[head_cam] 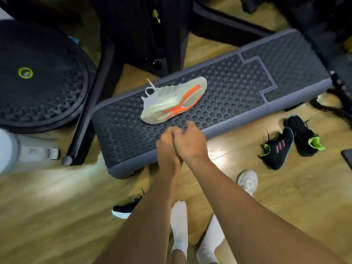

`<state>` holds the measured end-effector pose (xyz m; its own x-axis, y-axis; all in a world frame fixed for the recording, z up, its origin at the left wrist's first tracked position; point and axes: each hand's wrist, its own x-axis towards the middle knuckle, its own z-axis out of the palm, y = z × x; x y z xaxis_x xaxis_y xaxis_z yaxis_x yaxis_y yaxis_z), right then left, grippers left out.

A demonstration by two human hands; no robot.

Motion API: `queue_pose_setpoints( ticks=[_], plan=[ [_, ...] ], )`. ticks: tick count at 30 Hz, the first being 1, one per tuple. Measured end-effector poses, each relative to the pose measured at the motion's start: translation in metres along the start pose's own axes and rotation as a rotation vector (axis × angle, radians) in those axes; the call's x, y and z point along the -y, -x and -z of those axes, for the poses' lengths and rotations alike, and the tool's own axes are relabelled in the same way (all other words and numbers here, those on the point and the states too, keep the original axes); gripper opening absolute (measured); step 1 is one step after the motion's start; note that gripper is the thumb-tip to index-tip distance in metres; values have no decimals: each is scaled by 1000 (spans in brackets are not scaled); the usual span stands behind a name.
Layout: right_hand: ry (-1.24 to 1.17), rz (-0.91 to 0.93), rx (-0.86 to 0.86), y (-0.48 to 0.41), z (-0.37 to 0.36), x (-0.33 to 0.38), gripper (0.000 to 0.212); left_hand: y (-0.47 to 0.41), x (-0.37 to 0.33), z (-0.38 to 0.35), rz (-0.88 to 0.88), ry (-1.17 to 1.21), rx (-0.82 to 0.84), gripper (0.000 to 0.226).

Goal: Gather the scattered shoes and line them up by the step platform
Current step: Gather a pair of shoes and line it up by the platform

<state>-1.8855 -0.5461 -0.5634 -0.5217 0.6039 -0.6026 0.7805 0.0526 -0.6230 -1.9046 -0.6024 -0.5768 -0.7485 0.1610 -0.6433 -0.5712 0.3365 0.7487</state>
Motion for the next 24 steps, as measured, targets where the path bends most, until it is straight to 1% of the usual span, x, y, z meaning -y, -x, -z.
queue_pose_setpoints(
  ticks=[2, 3, 4, 5, 6, 8, 10, 12, 14, 15, 17, 19, 21, 24],
  plan=[
    [-15, 38, 7, -4, -7, 19, 48, -18, -16, 13, -117, -90, -176, 15],
    [-25, 56, 8, -8, -11, 28, 49, -28, -23, 20, -186, -176, -235, 12],
    [-33, 80, 3, -12, -15, 36, 49, -44, -27, 27, -298, -348, -280, 22],
    [-35, 112, -4, -16, -19, 44, 47, -55, -33, 36, -368, -485, -301, 35],
    [-23, 151, -14, -21, -22, 52, 45, -70, -38, 41, -389, -560, -293, 45],
    [39, 234, -32, -32, -30, 62, 43, -96, -42, 43, -316, -573, -187, 55],
    [121, 285, -39, -45, -36, 65, 41, -126, -37, 42, -177, -484, -31, 62],
    [232, 318, -45, -58, -41, 64, 40, -152, -22, 40, -65, -390, 25, 65],
    [345, 348, -32, -71, -44, 61, 42, -152, -24, 39, -91, -464, 20, 51],
    [396, 360, -10, -78, -46, 59, 43, -151, -27, 39, -123, -557, 14, 46],
    [505, 385, 39, -91, -49, 53, 40, -154, -36, 41, -172, -739, 6, 49],
    [604, 410, 78, -100, -52, 49, 37, -160, -41, 45, -162, -778, 35, 58],
    [647, 430, 52, -101, -53, 46, 34, -162, -46, 50, -128, -786, 87, 64],
    [683, 468, -70, -89, -54, 36, 31, -154, -49, 50, -167, -901, 119, 45]
  ],
)
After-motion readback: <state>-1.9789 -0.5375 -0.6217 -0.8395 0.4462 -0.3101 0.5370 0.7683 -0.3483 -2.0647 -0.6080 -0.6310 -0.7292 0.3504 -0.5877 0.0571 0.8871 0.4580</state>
